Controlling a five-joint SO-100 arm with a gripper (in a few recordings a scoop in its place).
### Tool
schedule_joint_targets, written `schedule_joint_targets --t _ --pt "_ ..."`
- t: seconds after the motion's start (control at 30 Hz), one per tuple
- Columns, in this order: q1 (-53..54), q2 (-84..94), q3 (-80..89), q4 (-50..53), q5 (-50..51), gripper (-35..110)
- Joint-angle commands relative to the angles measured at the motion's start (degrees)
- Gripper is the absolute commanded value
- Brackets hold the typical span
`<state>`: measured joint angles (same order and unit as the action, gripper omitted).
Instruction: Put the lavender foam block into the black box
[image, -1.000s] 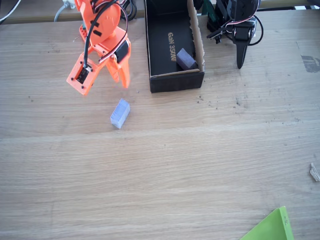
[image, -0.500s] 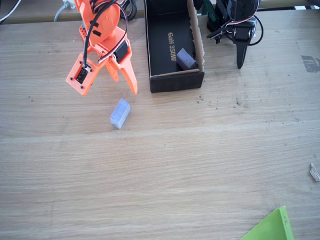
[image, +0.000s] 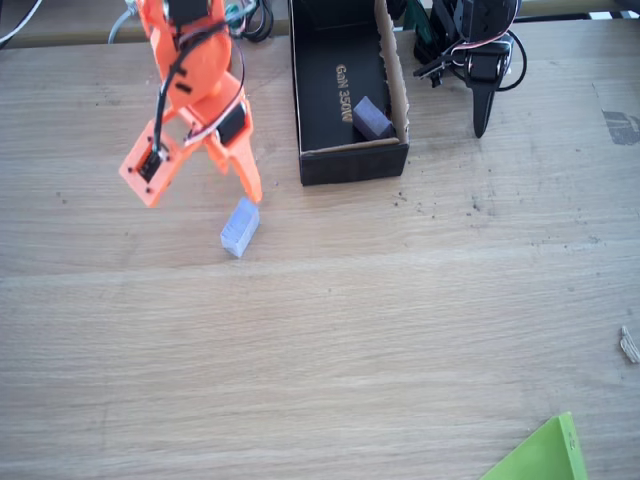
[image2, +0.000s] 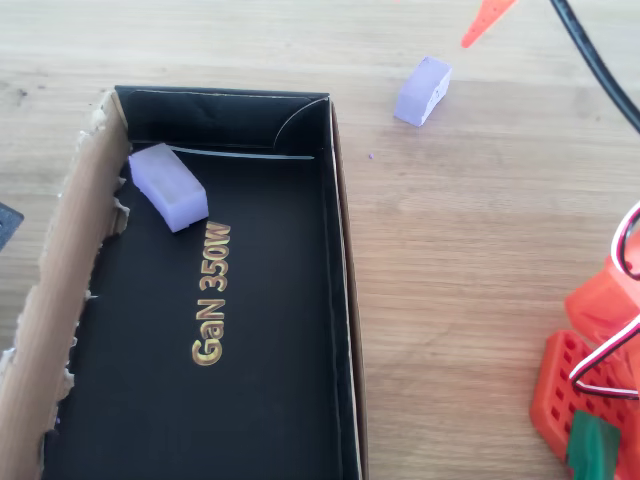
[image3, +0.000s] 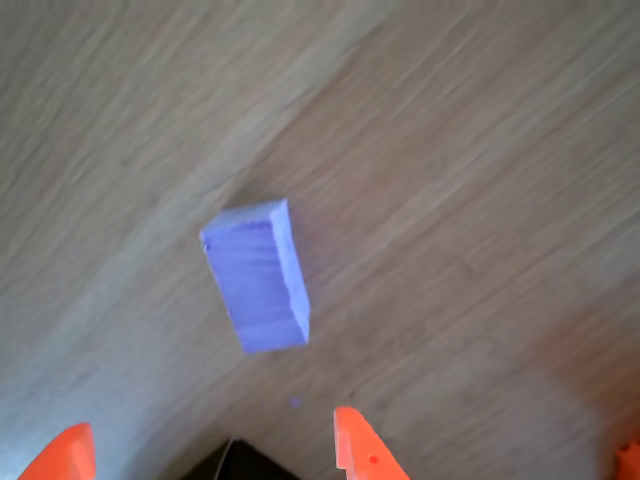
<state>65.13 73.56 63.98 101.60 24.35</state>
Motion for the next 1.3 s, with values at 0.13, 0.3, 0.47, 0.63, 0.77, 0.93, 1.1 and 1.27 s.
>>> schedule_joint_targets --t 0.13,0.3,0.47,0.63,0.77,0.93,1.1,1.27 --pt "0.6 -1.3 -0.5 -0.5 0.5 31" --pt "0.3 -3.2 -0.5 -1.3 1.4 30" --pt "0.2 -3.9 -0.3 -1.7 1.7 30" --pt "0.6 -5.5 0.6 -2.5 2.3 29" --pt "1.0 -6.7 1.2 -4.0 2.0 28" --pt "1.3 -7.7 2.0 -5.4 2.0 28" --pt "1.5 -9.1 2.2 -7.0 1.8 28" --pt "1.6 -10.8 2.2 -8.6 2.0 27"
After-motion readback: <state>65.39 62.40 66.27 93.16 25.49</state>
